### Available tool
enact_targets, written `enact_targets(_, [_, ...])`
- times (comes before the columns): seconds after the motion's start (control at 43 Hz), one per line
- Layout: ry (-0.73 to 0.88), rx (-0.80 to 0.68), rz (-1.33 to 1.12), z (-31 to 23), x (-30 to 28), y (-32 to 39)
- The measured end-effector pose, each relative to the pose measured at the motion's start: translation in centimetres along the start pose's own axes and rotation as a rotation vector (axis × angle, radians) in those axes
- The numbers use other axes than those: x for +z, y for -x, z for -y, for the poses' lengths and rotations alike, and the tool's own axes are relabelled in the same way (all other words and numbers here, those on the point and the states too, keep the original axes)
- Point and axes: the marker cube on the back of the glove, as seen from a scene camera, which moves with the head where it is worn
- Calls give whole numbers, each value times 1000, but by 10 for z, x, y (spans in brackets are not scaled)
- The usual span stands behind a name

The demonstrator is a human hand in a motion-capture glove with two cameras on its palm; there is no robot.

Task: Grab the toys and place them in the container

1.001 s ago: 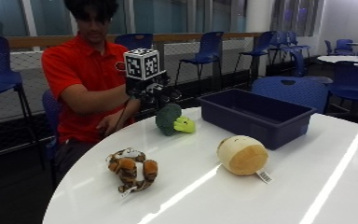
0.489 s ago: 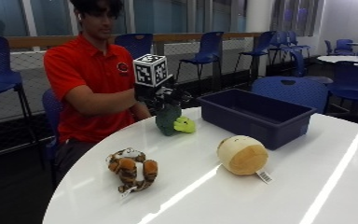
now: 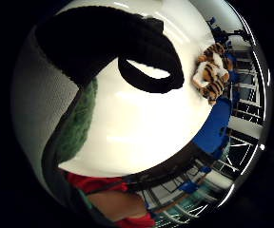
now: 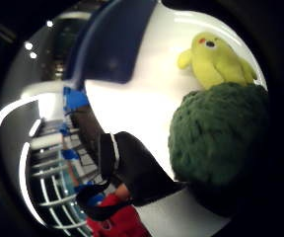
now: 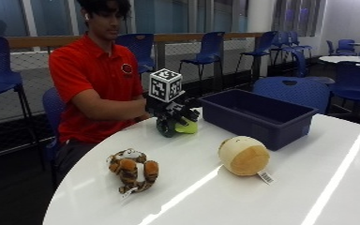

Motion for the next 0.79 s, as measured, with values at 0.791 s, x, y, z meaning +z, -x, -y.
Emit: enact_targets(0.791, [-95,-90,-29,10,22,-1])
